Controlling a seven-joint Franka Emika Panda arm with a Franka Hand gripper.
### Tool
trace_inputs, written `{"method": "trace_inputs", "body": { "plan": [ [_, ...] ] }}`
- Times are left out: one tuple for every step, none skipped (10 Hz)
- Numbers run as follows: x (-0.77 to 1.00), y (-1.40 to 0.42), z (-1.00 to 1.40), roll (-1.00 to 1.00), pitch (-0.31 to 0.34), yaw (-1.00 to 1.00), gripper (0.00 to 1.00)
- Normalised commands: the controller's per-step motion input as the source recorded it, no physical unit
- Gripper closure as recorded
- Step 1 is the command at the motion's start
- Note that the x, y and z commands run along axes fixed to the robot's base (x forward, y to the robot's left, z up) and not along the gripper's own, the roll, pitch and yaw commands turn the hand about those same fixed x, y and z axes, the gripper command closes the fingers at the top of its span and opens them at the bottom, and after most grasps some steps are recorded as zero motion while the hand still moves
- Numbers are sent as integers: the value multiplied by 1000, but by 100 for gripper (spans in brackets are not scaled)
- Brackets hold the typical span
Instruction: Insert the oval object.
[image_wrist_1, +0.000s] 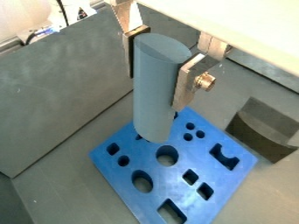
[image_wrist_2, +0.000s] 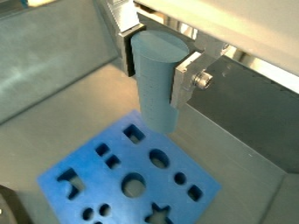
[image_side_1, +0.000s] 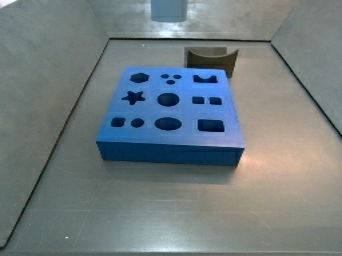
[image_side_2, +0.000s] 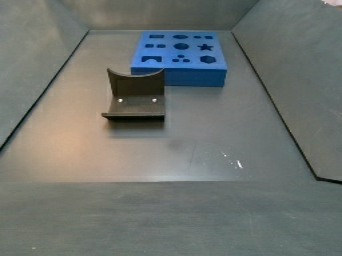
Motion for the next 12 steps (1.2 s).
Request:
{"method": "trace_inputs", "body": {
  "plan": [
    [-343, -337, -1000, 51, -17, 0, 100],
    [-197, -389, -1000, 123, -67, -206, 100],
    [34, -286, -674, 356, -67, -443, 100],
    [171, -149, -469, 444, -49, -611, 100],
    [166, -171, -491, 433, -50, -571, 100],
    [214, -226, -591, 401, 0, -520, 100],
    [83, -237, -991, 199, -30, -314, 100],
    [91, -49, -1000, 69, -51, -174, 100],
    [231, 86, -906, 73, -29, -80, 100],
    [280, 217, -477, 156, 50, 0, 100],
    [91, 97, -180, 271, 94, 0, 100],
    [40, 0, -189, 254, 19, 0, 100]
  ]
}}
